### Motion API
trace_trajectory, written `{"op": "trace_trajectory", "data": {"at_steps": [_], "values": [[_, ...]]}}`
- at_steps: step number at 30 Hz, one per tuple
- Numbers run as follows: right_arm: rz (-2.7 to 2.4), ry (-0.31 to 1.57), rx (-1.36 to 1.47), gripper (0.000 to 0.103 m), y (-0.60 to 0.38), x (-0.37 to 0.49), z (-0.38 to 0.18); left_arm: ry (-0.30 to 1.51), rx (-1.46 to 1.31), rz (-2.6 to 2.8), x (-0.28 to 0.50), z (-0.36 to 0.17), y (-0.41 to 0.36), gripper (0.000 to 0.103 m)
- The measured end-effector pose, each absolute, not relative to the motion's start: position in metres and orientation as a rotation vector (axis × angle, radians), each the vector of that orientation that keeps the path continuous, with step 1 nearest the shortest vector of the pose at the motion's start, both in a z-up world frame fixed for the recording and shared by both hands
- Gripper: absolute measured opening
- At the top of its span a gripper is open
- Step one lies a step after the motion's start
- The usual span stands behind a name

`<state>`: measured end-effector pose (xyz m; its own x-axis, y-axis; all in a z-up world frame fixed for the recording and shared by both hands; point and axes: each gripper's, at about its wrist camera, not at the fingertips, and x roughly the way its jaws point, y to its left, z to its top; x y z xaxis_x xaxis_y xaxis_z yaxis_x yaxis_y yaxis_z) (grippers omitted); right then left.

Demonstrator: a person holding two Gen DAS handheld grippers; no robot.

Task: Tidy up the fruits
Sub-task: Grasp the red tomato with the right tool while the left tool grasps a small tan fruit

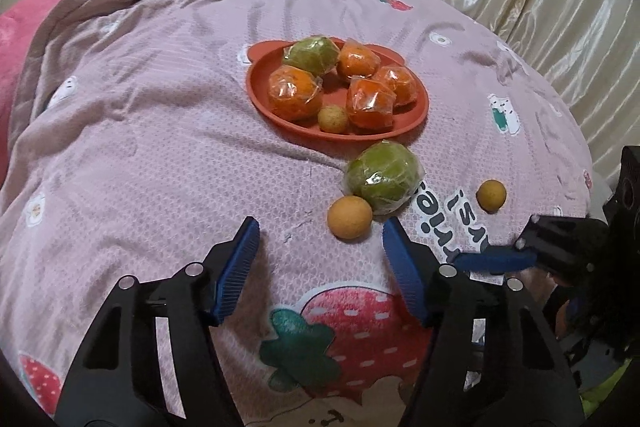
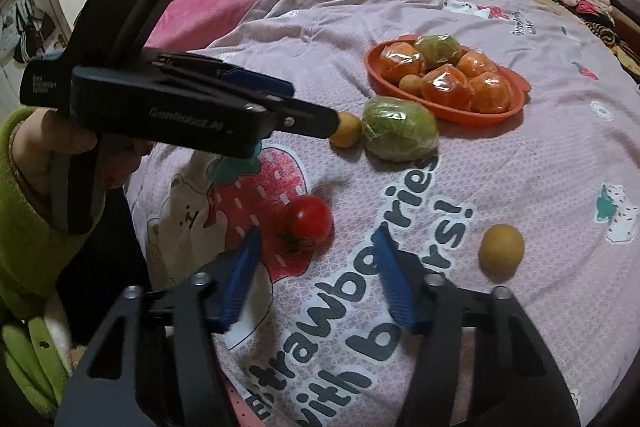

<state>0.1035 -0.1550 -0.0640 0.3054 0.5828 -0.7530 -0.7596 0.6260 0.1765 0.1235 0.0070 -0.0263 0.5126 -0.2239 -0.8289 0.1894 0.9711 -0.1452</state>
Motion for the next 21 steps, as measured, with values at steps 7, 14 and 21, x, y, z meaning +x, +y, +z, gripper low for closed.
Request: {"op": "trace_trajectory", "data": {"at_steps": [7, 14, 21], "values": [[0.895, 0.889, -0.246, 0.039, -0.147, 0.105, -0.07, 1.012, -0.059, -0.284, 0.128, -0.031, 0.006, 0.036], [0.911, 0.877, -0.259, 0.029, -0.139, 0.106, -0.073, 1.025, -0.054, -0.305, 0.133, -0.037, -0.001, 0.034], [0.913, 0.87, -0.243, 0.029, -0.145, 0.109, -0.07, 1.036, -0.049, -0.309, 0.14, -0.043, -0.002, 0.032]]}}
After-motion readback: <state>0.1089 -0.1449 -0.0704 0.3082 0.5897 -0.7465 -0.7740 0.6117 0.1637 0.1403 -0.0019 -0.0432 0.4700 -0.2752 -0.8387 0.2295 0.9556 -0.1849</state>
